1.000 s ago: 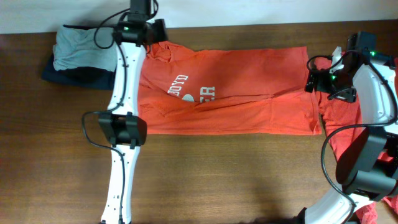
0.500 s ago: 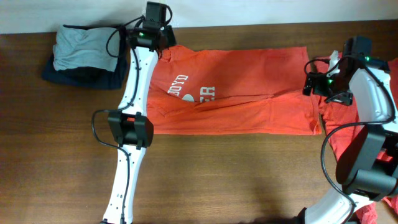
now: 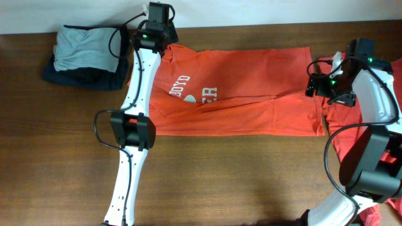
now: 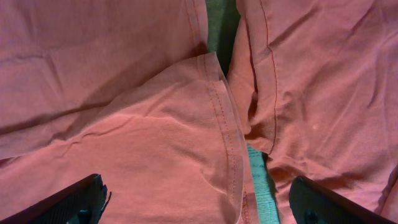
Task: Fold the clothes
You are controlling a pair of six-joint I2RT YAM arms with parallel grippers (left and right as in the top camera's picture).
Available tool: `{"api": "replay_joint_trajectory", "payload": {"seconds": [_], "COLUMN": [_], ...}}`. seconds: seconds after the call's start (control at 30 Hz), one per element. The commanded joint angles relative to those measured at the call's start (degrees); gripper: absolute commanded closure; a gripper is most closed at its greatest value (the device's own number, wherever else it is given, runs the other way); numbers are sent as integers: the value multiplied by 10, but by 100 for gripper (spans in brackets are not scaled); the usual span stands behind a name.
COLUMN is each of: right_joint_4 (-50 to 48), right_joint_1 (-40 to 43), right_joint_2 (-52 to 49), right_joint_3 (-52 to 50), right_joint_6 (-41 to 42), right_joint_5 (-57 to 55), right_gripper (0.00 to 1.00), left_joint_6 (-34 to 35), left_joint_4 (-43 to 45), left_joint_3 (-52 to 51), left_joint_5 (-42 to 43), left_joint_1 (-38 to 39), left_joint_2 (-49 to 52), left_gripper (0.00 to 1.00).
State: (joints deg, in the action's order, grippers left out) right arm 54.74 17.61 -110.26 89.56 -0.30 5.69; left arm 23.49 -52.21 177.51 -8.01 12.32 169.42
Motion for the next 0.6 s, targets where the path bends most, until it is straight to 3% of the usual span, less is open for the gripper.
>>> {"api": "replay_joint_trajectory", "payload": {"seconds": [0.0, 0.53, 0.57], "right_joint_4": [-3, -9, -9], "right_joint_1": [0, 0, 0], "right_joint_2": [2, 2, 2], "right_joint_3": [-4, -4, -4], "right_joint_6": [-3, -3, -3], "right_joint_5": [1, 1, 1], "right_gripper": [1, 1, 1], "left_joint_6": [7, 7, 7], "left_joint_4": [9, 7, 8], "left_joint_3": [-5, -5, -5], "left_joint_5": [-9, -24, -24], "left_joint_1": [-3, -10, -10], "left_joint_2": [30, 46, 48], "left_gripper": [53, 53, 57]}}
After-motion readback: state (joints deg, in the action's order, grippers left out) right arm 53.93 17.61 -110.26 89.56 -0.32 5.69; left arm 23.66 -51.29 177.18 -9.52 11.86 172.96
